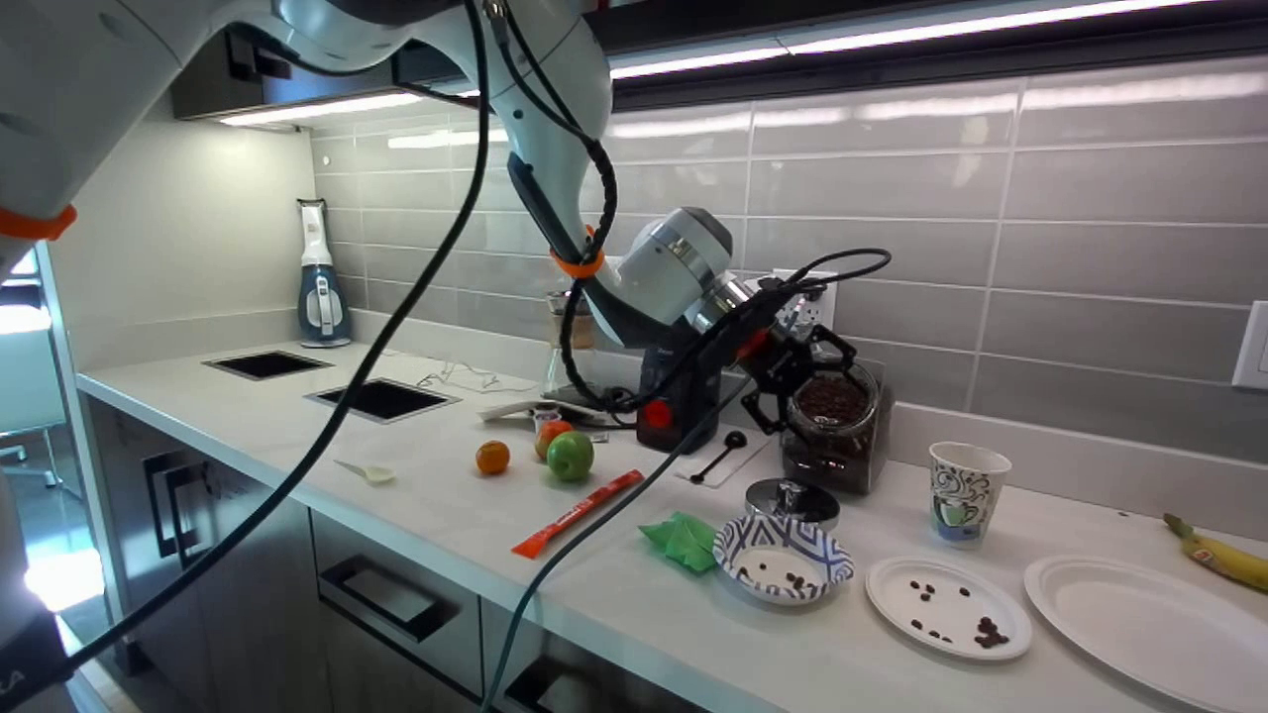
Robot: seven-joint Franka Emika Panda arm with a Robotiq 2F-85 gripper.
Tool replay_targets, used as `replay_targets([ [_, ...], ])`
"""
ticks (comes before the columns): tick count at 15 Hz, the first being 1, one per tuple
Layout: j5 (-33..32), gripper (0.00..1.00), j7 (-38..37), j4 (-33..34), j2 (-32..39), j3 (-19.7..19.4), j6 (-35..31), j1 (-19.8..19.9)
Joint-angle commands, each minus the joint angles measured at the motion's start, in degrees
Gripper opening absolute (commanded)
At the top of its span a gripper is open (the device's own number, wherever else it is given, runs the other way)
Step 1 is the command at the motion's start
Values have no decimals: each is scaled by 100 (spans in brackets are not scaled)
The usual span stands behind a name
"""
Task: Scoop some of the beans in the jar and put them on the plate
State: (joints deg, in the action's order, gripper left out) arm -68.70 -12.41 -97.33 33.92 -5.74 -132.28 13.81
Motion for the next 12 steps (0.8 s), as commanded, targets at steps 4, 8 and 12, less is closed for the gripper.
replay_targets([
  [4,2247,100,1175,-774,-1008,-4,-963,555],
  [8,3685,100,2250,-1235,-1386,-43,-1475,724],
  [12,4572,100,2896,-1618,-1658,-232,-1845,672],
])
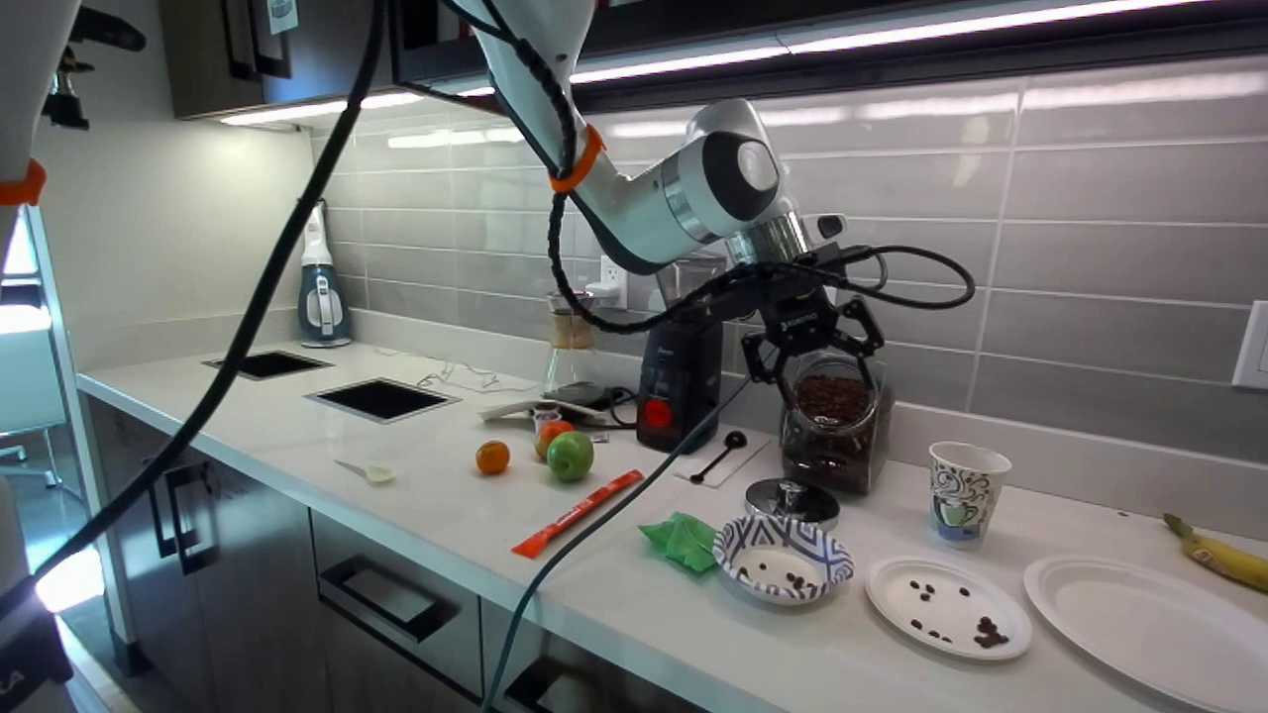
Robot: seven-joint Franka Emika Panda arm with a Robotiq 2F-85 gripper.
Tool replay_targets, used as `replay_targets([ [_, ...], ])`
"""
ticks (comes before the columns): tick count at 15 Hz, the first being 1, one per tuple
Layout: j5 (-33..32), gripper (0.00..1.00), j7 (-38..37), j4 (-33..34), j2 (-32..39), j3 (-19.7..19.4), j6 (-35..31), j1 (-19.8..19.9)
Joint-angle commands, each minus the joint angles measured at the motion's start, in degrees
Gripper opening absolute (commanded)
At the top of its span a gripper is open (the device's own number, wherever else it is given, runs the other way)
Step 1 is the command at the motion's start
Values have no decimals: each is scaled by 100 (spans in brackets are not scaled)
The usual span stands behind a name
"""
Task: Scoop some of the beans in the jar and put them on the plate
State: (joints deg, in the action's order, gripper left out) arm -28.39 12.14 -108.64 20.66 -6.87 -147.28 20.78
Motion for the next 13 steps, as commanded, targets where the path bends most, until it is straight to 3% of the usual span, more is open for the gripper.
replay_targets([
  [1,644,100,487,-570,-385,-174,-476,-44],
  [7,1108,100,858,-1184,-713,-257,-1401,-36],
  [9,1000,100,702,-904,-521,-391,-1255,-173],
  [13,1032,100,696,-1038,-617,-407,-1314,-183],
])
